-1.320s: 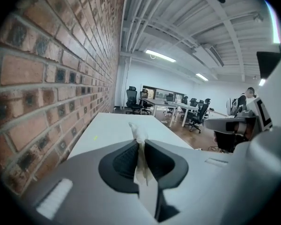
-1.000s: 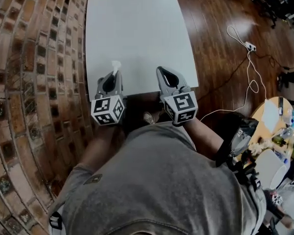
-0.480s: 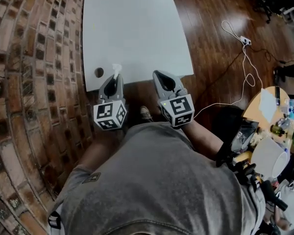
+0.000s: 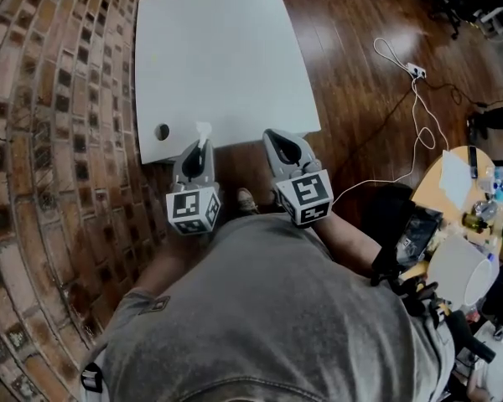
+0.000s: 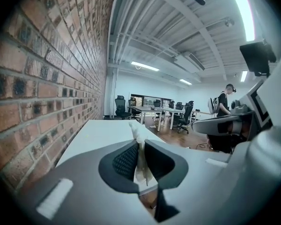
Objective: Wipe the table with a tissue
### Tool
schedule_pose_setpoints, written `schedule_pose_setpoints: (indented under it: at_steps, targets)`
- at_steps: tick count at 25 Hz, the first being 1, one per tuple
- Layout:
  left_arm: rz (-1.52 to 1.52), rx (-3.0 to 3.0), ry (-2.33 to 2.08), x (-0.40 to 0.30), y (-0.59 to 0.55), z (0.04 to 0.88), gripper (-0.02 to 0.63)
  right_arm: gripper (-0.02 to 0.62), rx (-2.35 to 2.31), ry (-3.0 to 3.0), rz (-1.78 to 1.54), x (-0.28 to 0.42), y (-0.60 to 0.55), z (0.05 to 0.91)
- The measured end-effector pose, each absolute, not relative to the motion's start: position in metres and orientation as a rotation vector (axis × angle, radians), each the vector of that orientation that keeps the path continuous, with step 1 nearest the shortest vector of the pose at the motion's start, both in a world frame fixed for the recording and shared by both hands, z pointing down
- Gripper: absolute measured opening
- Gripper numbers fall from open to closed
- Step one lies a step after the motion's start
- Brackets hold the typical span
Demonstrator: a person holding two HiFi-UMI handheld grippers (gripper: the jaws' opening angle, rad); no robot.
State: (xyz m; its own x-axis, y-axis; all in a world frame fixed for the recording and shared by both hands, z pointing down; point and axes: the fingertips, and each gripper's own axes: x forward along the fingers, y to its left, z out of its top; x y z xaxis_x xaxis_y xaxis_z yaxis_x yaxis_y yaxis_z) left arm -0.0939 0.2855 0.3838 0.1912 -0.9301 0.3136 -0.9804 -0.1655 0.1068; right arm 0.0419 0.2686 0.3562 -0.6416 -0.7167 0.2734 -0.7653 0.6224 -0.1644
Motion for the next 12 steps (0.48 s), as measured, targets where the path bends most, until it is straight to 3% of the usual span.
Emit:
schedule_pose_setpoints:
  at_steps: [12]
  targets:
    - [0.225, 2.183, -1.774, -0.078, 0.283, 0.380, 0.032, 0.012, 1.210, -2.657, 0.368, 0.046, 0.273, 0.355]
